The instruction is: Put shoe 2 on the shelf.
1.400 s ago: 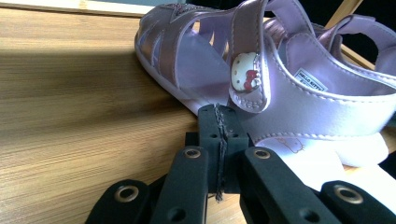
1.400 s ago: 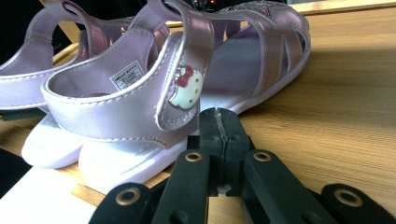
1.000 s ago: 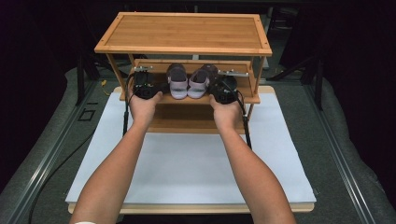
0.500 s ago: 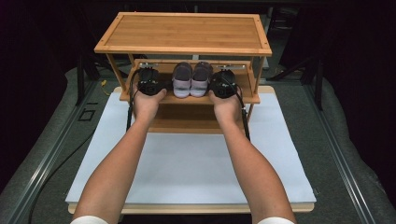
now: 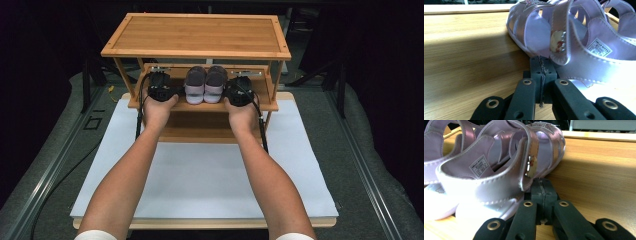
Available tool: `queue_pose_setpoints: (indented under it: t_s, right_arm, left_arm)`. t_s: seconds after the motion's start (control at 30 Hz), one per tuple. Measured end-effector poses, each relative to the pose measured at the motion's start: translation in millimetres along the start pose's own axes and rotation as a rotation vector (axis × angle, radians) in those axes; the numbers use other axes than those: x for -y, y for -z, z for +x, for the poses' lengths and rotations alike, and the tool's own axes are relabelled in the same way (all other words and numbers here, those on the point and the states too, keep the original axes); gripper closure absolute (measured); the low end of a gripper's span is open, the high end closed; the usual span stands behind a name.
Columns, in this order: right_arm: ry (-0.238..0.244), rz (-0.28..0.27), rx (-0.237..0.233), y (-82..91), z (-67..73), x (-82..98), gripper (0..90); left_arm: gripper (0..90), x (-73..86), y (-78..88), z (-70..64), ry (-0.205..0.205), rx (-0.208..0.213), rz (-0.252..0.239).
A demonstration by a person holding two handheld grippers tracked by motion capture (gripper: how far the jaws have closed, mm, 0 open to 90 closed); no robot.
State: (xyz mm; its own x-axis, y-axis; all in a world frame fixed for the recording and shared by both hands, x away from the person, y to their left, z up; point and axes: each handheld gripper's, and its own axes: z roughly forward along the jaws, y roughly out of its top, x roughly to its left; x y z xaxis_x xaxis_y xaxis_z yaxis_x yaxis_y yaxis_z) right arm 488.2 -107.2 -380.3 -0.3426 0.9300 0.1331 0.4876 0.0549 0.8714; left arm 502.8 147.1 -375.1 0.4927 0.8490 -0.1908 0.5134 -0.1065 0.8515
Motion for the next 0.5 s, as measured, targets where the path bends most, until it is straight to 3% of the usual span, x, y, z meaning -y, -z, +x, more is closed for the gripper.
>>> queue_pose_setpoints:
  t_s: [0.2,0.33,0.5]
  right_arm:
    - [0.043,-0.031,0.006,10.9,1.9,2.9,90.0]
    - [0.027,-0.052,-0.010,22.0,2.5,5.4,90.0]
    - [0.044,-0.073,-0.024,38.9,6.1,6.9,90.0]
  left_arm:
    - [89.9,8.2,9.0,2.7,0.020,0.004,-0.020]
    - [89.9,11.9,20.6,0.4,0.009,0.024,-0.036]
    - [90.0,13.4,34.3,-6.4,-0.010,0.048,-0.051]
